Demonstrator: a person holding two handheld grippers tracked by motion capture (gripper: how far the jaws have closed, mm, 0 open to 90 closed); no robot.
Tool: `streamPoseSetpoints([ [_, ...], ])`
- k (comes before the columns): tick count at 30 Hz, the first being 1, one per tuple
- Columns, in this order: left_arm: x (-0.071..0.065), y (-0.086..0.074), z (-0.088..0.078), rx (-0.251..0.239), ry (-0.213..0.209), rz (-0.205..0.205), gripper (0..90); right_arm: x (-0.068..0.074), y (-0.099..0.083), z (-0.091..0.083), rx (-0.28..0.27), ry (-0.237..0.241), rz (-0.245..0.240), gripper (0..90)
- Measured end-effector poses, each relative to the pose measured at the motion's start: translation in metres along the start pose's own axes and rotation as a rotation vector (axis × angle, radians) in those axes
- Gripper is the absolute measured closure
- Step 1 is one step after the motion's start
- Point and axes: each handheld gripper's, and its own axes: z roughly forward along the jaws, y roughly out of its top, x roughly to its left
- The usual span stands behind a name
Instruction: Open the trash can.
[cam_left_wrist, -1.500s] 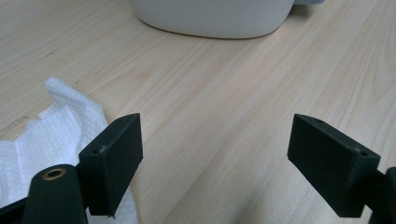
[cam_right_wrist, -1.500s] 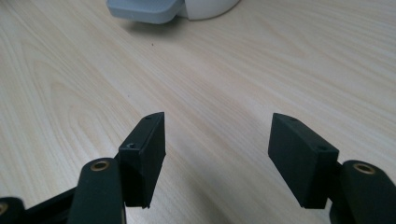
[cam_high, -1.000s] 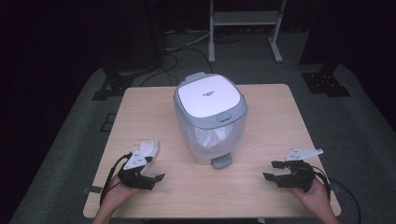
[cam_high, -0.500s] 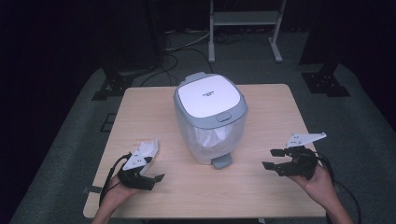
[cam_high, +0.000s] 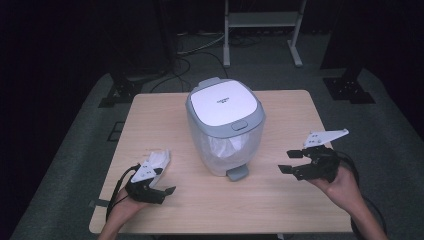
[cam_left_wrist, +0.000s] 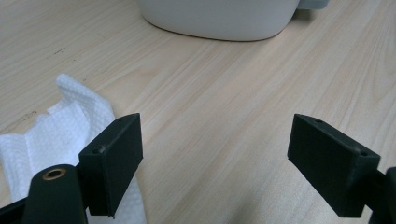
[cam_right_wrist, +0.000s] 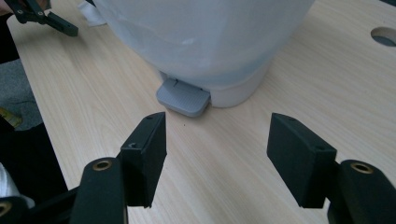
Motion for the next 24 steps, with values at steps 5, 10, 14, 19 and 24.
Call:
streamPoseSetpoints([
  [5, 0.001, 0.0, -0.001, -0.001, 0.004, 0.0, 16.9, 0.003, 0.016, -0.007, -0.007, 0.005, -0.02, 37.4],
  [10, 0.001, 0.0, -0.001, 0.002, 0.003, -0.001, 16.9, 0.006, 0.03, -0.012, -0.018, 0.01, -0.038, 38.0],
  [14, 0.001, 0.0, -0.001, 0.004, 0.003, 0.001, 16.9, 0.007, 0.038, -0.015, -0.026, 0.015, -0.051, 38.5],
  [19, 0.001, -0.001, -0.001, 0.002, 0.004, 0.0, 16.9, 0.008, 0.052, -0.019, -0.028, 0.022, -0.06, 39.2],
  [24, 0.001, -0.001, -0.001, 0.004, 0.004, -0.001, 16.9, 0.01, 0.062, -0.022, -0.028, 0.025, -0.074, 39.3],
])
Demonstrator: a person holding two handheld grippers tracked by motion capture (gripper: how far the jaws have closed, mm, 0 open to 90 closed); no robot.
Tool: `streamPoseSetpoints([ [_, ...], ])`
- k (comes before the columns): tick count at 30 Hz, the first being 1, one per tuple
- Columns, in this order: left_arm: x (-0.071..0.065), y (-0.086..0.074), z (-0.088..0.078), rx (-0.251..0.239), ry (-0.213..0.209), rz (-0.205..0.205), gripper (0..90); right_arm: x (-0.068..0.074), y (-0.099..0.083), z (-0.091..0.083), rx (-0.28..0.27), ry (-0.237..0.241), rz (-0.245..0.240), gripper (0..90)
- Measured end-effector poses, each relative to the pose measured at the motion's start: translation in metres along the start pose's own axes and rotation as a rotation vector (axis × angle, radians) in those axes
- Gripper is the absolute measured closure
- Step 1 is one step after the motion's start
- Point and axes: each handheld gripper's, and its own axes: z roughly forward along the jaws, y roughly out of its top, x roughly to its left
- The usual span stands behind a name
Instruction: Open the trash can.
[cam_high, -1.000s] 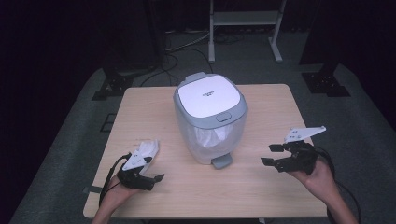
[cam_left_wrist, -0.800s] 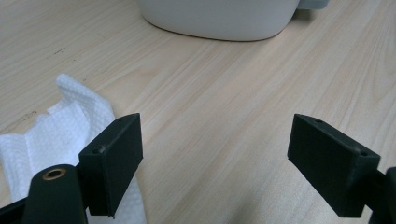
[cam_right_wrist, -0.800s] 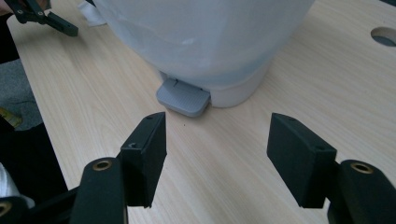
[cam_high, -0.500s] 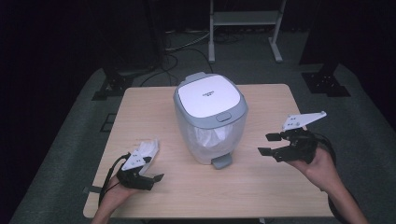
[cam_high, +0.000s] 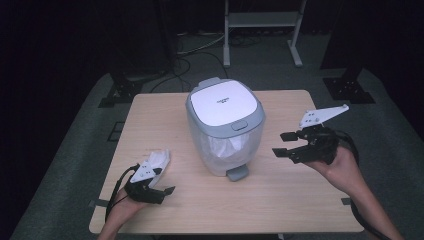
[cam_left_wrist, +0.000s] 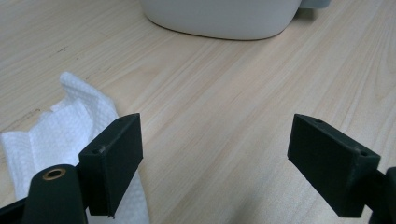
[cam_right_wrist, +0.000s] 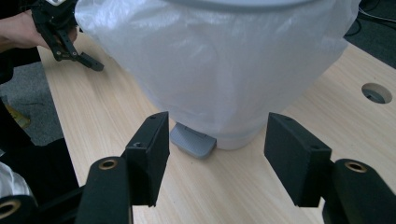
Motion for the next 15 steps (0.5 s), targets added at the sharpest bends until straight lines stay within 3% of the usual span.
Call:
streamPoseSetpoints([
  [15, 0.001, -0.001, -0.001, -0.002, -0.001, -0.003, 16.9, 0.0, 0.034, -0.007, 0.002, 0.01, -0.026, 40.2],
])
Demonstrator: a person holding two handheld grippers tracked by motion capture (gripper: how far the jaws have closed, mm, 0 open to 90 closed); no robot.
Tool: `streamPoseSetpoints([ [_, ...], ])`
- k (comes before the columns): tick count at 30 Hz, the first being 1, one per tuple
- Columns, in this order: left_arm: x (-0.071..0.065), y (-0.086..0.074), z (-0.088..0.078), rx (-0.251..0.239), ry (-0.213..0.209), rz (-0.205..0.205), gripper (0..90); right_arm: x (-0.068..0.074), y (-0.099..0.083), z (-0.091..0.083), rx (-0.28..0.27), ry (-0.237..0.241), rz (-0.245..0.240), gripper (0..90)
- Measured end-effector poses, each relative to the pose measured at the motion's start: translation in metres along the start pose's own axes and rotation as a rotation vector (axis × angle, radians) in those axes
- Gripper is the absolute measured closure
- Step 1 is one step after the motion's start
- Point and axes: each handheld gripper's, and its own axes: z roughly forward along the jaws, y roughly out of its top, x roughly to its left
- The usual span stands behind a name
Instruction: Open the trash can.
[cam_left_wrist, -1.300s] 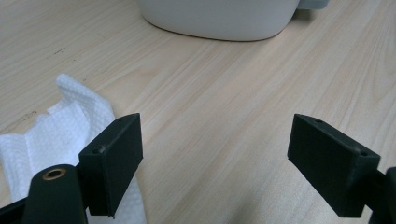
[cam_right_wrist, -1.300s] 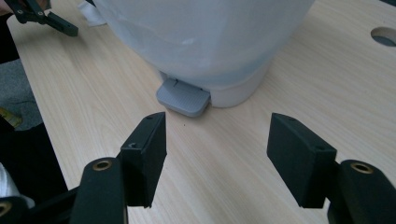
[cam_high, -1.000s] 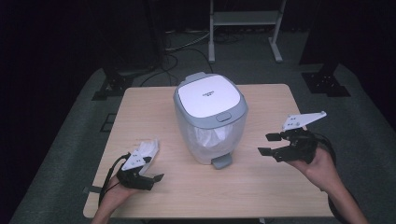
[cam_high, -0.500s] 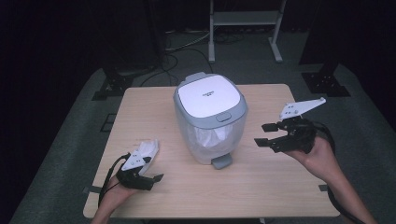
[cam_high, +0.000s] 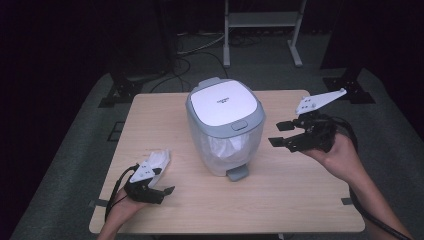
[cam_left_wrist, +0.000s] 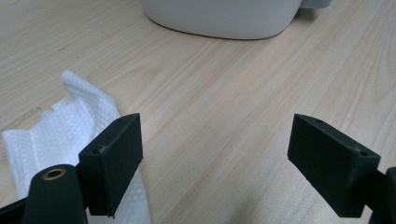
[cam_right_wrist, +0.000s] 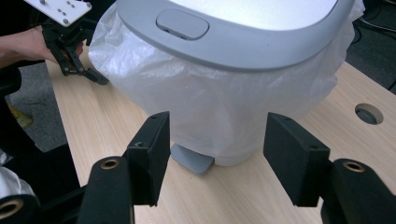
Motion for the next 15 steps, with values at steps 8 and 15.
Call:
streamPoseSetpoints([
  [8, 0.0, 0.0, 0.0, 0.001, -0.001, 0.001, 16.9, 0.0, 0.015, -0.001, -0.001, 0.006, -0.01, 40.6],
  [15, 0.0, -0.001, 0.0, 0.002, 0.002, 0.001, 16.9, 0.002, 0.027, 0.001, 0.002, 0.012, -0.02, 40.9],
])
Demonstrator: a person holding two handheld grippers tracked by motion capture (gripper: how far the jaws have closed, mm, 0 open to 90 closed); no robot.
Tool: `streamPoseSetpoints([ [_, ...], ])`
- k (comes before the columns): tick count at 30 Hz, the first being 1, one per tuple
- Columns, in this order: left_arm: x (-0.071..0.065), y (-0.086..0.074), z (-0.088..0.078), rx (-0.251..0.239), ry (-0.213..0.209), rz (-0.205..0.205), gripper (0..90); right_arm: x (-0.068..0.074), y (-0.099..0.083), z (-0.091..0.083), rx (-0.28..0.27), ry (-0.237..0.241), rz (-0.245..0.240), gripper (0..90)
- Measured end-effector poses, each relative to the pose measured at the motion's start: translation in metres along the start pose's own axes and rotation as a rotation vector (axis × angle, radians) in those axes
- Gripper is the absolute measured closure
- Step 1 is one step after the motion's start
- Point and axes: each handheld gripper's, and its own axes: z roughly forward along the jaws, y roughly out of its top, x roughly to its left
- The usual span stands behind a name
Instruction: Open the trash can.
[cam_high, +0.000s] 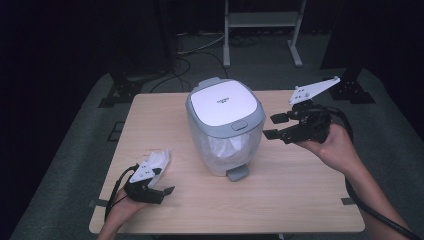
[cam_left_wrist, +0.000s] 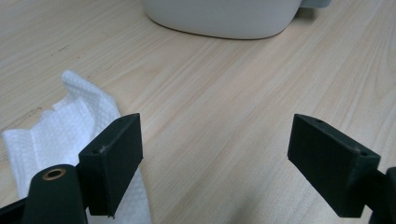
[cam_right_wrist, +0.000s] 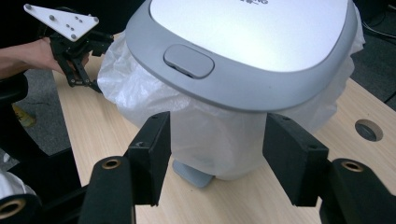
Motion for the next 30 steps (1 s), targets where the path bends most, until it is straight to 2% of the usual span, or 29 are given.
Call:
streamPoseSetpoints([
  [18, 0.0, 0.0, -0.001, 0.001, 0.001, 0.002, 16.9, 0.005, 0.021, 0.007, 0.003, 0.025, -0.023, 43.0],
  [30, 0.0, -0.001, -0.001, 0.003, 0.005, 0.002, 16.9, 0.008, 0.035, 0.019, 0.022, 0.037, -0.051, 53.8],
])
